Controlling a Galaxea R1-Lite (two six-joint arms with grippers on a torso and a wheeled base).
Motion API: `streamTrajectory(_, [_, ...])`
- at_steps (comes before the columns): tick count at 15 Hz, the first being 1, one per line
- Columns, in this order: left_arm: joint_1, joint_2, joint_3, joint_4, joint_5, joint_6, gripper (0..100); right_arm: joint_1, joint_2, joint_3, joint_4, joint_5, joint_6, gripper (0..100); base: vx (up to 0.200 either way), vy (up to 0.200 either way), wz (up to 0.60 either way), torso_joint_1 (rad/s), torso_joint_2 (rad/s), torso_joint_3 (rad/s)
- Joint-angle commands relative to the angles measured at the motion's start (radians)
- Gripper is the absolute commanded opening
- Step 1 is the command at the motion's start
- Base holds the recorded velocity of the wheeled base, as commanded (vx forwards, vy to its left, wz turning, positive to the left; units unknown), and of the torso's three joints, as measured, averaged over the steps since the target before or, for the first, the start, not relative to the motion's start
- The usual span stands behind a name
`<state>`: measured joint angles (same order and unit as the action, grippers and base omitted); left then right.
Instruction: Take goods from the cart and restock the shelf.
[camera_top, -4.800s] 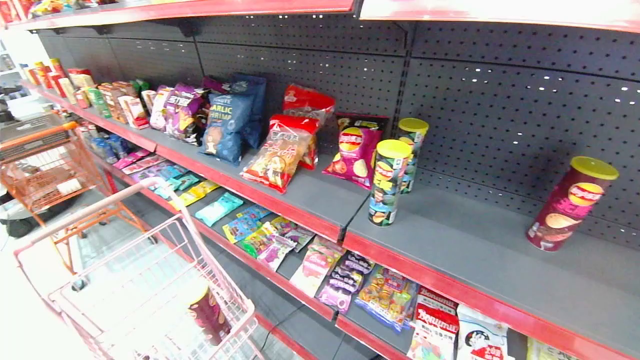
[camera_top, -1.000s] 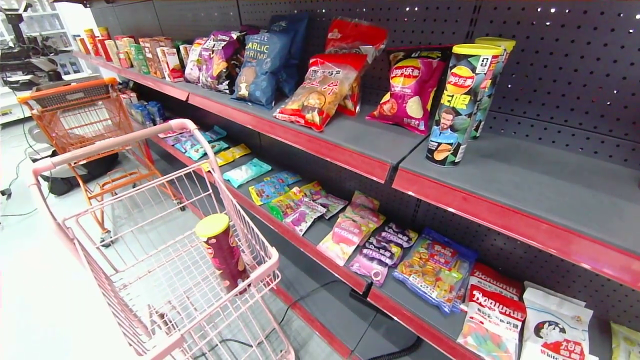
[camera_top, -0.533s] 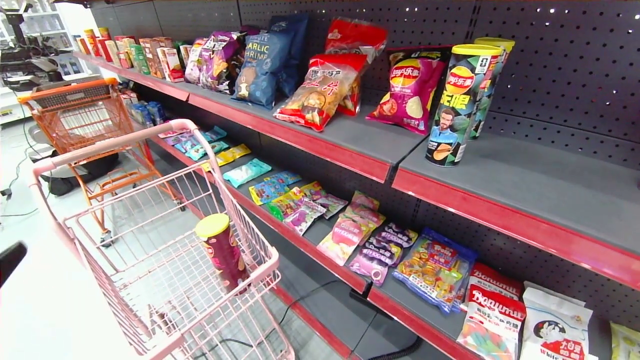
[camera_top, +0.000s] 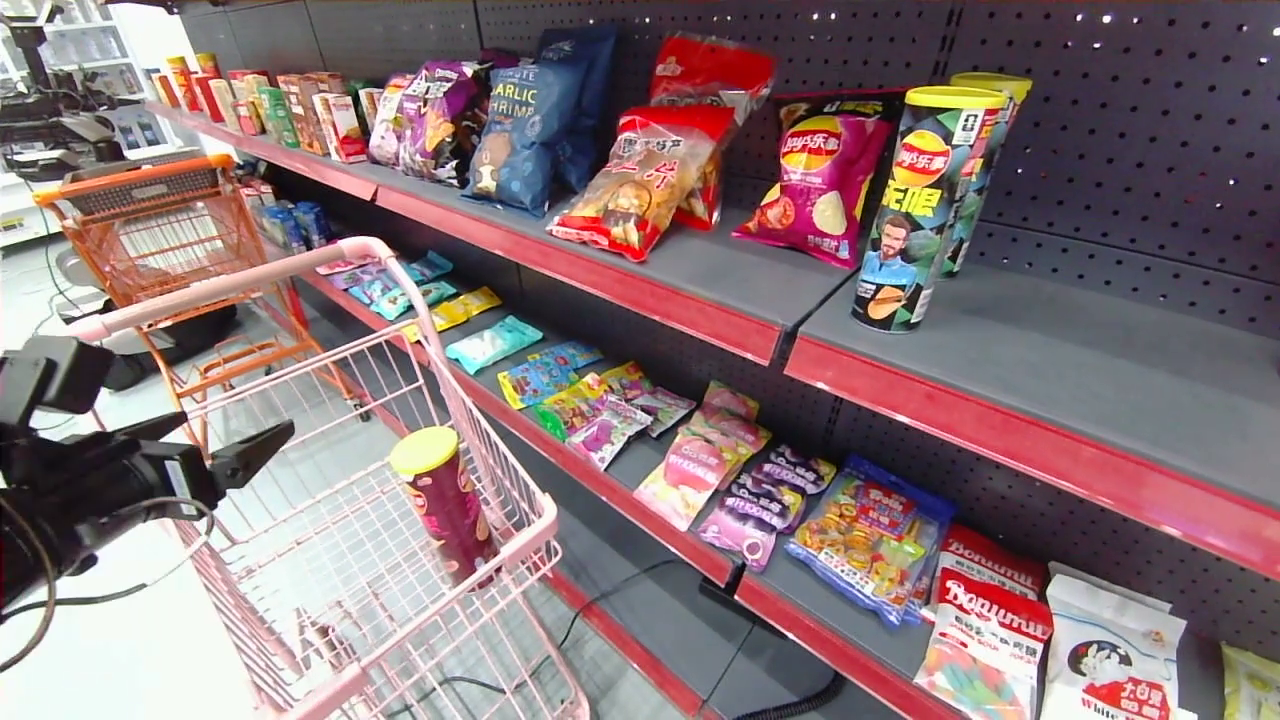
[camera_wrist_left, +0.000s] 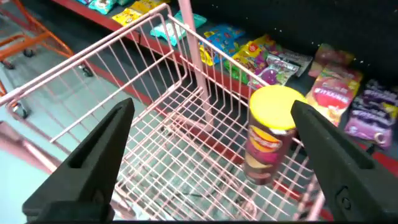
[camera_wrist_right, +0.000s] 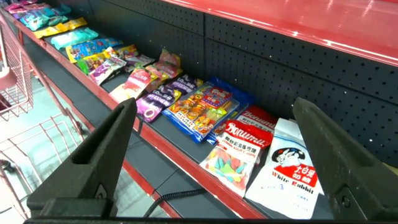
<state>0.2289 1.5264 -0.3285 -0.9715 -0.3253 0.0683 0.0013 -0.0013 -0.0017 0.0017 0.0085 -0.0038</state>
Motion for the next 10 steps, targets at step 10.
streamTrajectory(10, [-0.226, 0.483, 0.017, -0.320, -0.095, 0.022, 100, 0.000, 0.001, 0.000, 0.000, 0.001, -0.002, 100, 0.000, 0.000, 0.00, 0.000, 0.00, 0.000])
